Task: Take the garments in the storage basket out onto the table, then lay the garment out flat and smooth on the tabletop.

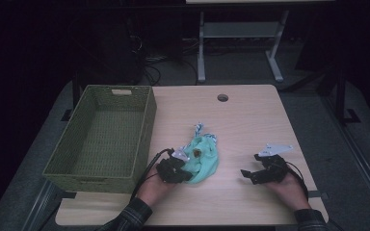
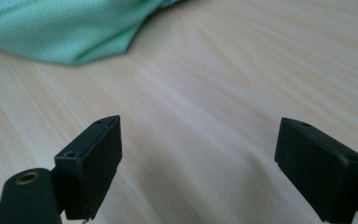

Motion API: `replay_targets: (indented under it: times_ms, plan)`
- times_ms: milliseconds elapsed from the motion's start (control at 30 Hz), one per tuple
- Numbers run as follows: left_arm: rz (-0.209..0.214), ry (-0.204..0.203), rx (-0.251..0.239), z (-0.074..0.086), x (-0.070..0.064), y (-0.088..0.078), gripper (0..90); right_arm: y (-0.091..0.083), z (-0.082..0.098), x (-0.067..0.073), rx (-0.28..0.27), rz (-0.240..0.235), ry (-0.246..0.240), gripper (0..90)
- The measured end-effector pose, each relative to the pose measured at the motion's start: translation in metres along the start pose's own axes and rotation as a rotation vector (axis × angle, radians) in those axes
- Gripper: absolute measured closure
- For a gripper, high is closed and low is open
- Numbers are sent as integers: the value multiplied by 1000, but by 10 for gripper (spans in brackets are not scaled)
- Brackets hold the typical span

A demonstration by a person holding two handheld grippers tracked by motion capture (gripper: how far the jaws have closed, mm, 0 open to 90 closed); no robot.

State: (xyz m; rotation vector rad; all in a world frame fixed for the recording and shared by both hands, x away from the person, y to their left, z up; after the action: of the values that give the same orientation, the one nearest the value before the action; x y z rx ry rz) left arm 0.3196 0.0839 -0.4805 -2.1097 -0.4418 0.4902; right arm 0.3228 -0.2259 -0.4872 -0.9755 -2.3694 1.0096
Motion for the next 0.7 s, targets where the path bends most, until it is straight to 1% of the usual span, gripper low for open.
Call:
replay_targets:
  times_ms: [33,67,133,200,267,300,333,433,467,500,533,567,600,633,667,700]
  plan:
    - [2,-5,-2,0,0,0,878,0,-7,0,-11,-6,-7,146]
    - [3,-5,-2,0,0,0,878,0,-7,0,-11,-6,-7,146]
    - [4,-4,-1,0,0,0,878,1,-15,-1,-12,-7,-13,152]
    - [3,4,2,-1,0,0,878,2,-23,-2,-16,-5,-24,162]
    - [4,3,6,-1,1,0,878,3,-29,-3,-24,-16,-33,193]
    - [2,7,13,-1,1,0,878,3,-33,-3,-29,-18,-34,202]
    - [0,15,23,-1,1,-1,879,3,-38,-4,-34,-18,-46,217]
    - [-5,5,15,-1,0,0,880,5,-49,-7,-59,-25,-41,246]
    - [-9,10,18,-2,0,0,881,7,-53,-7,-61,-31,-45,266]
    - [-11,20,30,-2,0,-1,881,9,-59,-8,-61,-43,-55,296]
    - [-12,18,31,-2,0,-1,881,9,-59,-8,-61,-43,-55,296]
    - [-14,17,31,-2,0,-1,882,10,-63,-8,-62,-49,-51,310]
    - [-15,20,31,-2,0,-1,882,12,-67,-9,-66,-54,-58,322]
    - [-16,28,37,-2,0,-1,881,14,-72,-10,-68,-61,-58,368]
    - [-15,25,36,-2,0,-1,881,16,-76,-10,-71,-74,-53,379]
    - [-13,22,35,-2,0,-1,881,18,-79,-11,-76,-79,-60,390]
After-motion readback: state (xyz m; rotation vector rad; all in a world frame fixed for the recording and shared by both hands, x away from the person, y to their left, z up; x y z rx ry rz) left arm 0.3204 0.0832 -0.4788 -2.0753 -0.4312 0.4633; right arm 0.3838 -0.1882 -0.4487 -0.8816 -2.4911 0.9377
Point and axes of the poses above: each handheld gripper's, and its own axes: y roughly forward along the jaws, z roughly out of its underside, x roughly to its left, the point moved 3 cm from there along y, roughly forward along the jaws, and after that the axes turned 4 degrees about x, right-handed, at the moved point
